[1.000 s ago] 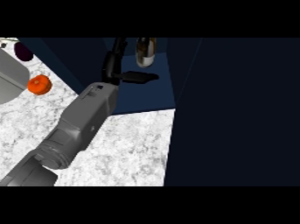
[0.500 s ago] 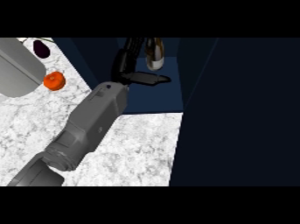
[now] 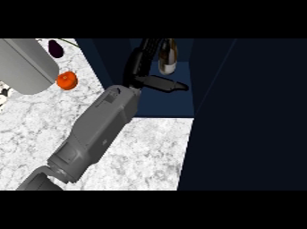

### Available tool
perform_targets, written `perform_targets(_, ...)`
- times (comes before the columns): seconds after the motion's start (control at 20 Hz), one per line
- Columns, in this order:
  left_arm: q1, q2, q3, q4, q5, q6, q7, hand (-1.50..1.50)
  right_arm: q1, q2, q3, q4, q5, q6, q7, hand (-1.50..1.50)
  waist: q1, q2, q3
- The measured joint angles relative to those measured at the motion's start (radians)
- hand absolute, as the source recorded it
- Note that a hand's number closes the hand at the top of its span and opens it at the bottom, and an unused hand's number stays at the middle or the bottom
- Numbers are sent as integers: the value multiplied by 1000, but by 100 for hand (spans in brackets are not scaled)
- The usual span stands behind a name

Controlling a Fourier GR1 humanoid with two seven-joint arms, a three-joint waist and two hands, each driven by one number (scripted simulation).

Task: Pick up the wine, place it into the cabinet and close the cabinet

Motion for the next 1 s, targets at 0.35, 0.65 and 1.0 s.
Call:
perform_targets(0.35, 125, -10, -125, -354, -14, 164, 158, -150, -27, -7, 27, -3, 16, -25, 16, -150, 5, -4, 0)
perform_targets(0.65, 292, 13, -255, -655, -31, 363, 235, -150, -58, -15, 43, -4, 36, -39, 24, -150, 2, 2, 1)
perform_targets(1.0, 484, 2, -383, -893, -78, 544, 247, -150, -75, -22, 58, -9, 49, -50, 32, -150, -6, 8, 2)
